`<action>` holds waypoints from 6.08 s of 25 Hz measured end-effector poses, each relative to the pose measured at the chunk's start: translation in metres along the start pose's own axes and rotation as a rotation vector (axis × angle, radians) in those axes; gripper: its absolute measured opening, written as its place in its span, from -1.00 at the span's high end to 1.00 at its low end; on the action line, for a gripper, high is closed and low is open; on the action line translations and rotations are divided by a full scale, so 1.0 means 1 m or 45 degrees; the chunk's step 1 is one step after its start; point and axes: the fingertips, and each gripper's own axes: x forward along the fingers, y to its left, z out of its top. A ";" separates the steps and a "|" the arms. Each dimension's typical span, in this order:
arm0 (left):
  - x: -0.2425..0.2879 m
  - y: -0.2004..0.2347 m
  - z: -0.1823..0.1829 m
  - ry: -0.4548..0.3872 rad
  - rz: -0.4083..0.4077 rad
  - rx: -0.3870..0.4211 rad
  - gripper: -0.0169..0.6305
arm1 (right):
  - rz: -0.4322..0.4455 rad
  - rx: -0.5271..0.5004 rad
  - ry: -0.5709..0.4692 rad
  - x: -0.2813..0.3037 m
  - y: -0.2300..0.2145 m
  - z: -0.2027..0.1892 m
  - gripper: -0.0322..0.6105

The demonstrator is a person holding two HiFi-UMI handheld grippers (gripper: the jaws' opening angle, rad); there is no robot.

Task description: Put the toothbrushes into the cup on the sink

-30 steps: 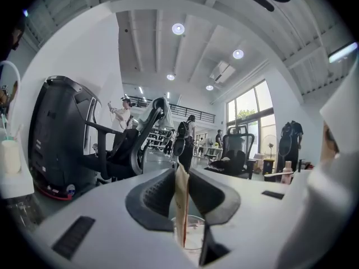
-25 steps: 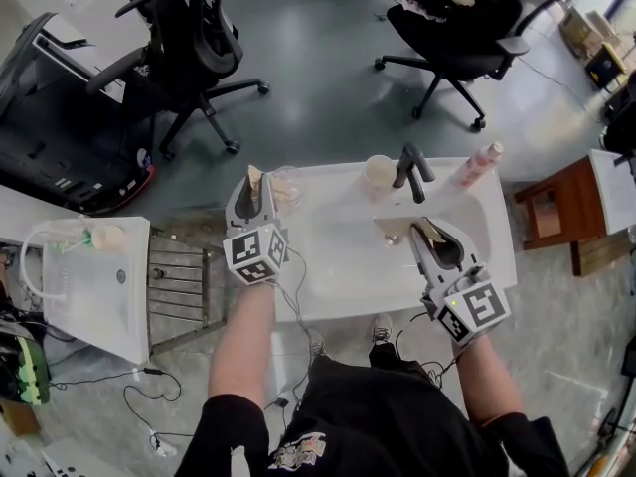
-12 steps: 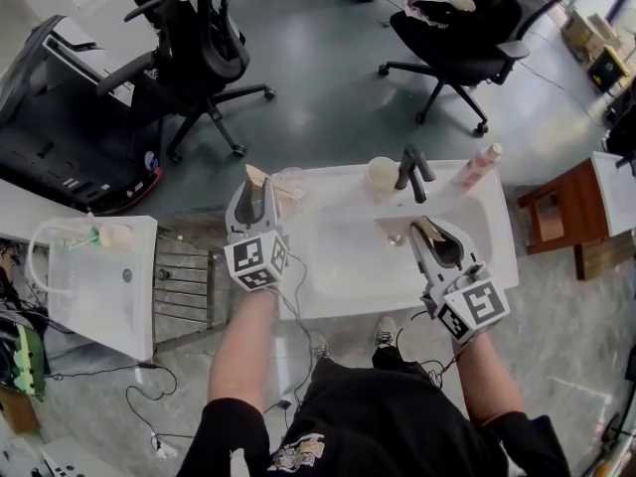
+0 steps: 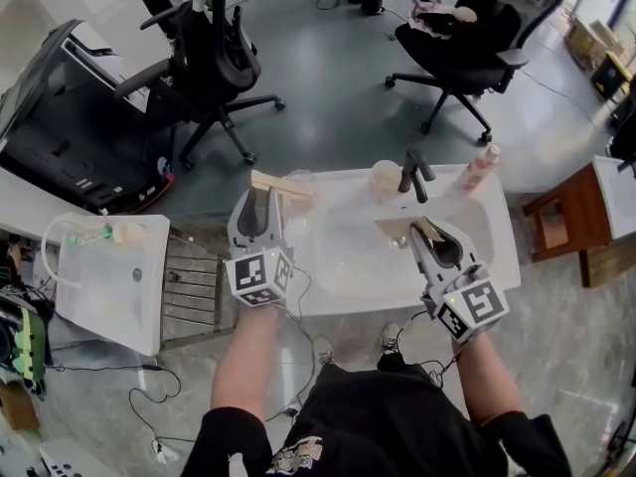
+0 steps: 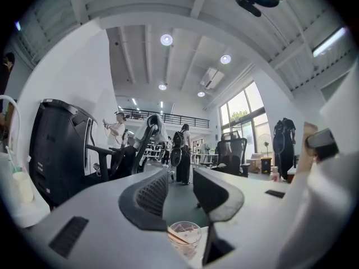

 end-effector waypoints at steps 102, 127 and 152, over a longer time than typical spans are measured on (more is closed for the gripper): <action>-0.102 -0.037 0.009 0.237 -0.280 -0.066 0.92 | -0.153 -0.188 0.291 0.172 -0.060 -0.137 0.09; -0.146 -0.058 0.052 0.090 -0.400 -0.108 0.92 | -0.129 -0.181 -0.200 0.048 0.031 0.044 0.88; -0.237 -0.127 0.079 0.101 -0.504 -0.094 0.92 | -0.102 -0.097 -0.145 -0.110 0.120 0.034 0.88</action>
